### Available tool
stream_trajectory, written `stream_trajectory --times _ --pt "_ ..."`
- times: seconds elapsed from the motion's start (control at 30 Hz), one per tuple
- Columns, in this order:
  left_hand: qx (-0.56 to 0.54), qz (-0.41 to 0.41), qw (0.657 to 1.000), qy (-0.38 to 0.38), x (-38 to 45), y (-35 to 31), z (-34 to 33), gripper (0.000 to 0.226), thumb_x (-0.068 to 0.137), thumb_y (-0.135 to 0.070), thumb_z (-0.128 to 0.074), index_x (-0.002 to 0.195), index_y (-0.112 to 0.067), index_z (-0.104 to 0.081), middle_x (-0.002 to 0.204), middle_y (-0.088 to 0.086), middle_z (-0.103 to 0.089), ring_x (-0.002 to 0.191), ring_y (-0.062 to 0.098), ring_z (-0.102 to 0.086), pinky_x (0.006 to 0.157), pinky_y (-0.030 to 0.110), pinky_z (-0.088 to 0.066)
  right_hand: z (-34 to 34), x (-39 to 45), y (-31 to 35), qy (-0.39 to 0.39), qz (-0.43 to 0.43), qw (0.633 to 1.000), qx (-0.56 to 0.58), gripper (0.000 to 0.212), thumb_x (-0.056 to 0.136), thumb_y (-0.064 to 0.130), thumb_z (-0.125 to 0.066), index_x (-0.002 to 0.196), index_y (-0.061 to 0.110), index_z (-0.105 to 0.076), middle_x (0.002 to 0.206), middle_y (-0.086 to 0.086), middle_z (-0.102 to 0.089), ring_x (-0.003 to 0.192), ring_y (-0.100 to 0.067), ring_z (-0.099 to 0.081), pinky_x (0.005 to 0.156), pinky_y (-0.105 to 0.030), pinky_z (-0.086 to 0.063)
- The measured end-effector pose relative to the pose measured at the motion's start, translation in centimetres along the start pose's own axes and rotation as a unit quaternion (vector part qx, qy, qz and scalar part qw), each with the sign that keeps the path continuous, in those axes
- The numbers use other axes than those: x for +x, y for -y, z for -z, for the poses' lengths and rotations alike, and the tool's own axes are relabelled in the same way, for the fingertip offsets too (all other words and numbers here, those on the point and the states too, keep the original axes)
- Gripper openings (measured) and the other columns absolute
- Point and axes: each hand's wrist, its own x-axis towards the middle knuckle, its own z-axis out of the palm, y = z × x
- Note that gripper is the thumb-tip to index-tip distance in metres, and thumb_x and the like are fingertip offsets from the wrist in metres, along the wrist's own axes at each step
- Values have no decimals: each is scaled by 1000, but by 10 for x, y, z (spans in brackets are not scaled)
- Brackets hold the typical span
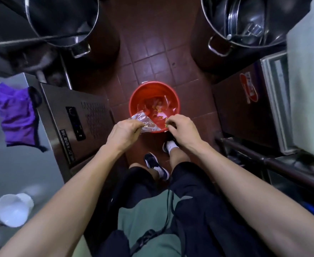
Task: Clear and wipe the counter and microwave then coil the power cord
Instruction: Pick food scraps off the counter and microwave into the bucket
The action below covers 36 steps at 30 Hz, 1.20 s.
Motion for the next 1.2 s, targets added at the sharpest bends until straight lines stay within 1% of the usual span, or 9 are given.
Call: stream_trajectory --times 0.13,0.27,0.37,0.53,0.7,0.83,0.97,1.1,1.2 --pt "-5 12 999 34 25 17 -12 20 97 -16 -58 108 -14 -74 101 3 -73 93 25 -68 82 42 -56 -5 20 -13 20 -26 999 -3 14 90 13 -63 100 17 -72 98 1 -68 96 -19 -62 86 -40 -52" --pt "-25 29 998 59 54 45 -34 23 98 -17 -55 113 -14 -72 107 4 -72 101 26 -66 85 41 -52 -25 45 -31 28 -50 998 -4 14 88 15 -65 99 20 -71 95 3 -66 94 -18 -62 82 -38 -52" --pt "-44 11 996 74 81 75 -64 24 98 -16 -56 116 -13 -72 110 6 -72 104 29 -66 87 43 -51 -51 73 -51 35 -59 998 -16 14 88 15 -65 99 19 -71 95 2 -67 95 -20 -62 82 -37 -51" --pt "-55 4 993 104 137 128 -121 24 96 -15 -59 115 -11 -73 110 10 -73 102 33 -68 86 46 -53 -100 123 -85 22 -112 993 -1 13 88 15 -66 99 20 -72 98 1 -69 95 -20 -64 87 -36 -51" --pt "-43 -19 990 130 191 174 -162 27 95 -16 -57 117 -16 -72 112 9 -73 104 34 -67 84 45 -54 -153 165 -114 22 -146 989 22 13 88 14 -65 97 21 -72 93 2 -68 86 -17 -63 87 -36 -51" --pt "-38 -48 989 138 223 206 -192 26 96 -15 -57 117 -14 -72 115 10 -72 105 34 -67 86 47 -55 -192 193 -132 -2 -175 983 50 15 86 6 -59 92 17 -66 87 0 -66 78 -17 -61 80 -39 -52" --pt "-29 -73 985 152 247 228 -222 27 95 -14 -55 117 -15 -71 116 8 -71 106 33 -65 86 45 -54 -219 221 -151 -46 -213 972 89 18 84 2 -54 88 16 -66 85 -4 -66 78 -19 -63 78 -38 -54" --pt "-26 -92 981 167 261 240 -253 29 94 -10 -55 118 -13 -70 117 7 -71 109 32 -63 87 44 -52 -238 246 -167 -70 -228 966 100 17 81 1 -58 86 14 -68 77 -4 -67 71 -17 -62 73 -30 -54" --pt "-30 -93 982 162 268 248 -274 31 92 -8 -55 119 -14 -69 119 6 -69 114 30 -61 88 44 -53 -251 266 -175 -82 -231 963 107 14 80 3 -59 85 12 -69 72 -1 -66 62 -8 -56 69 -22 -50"
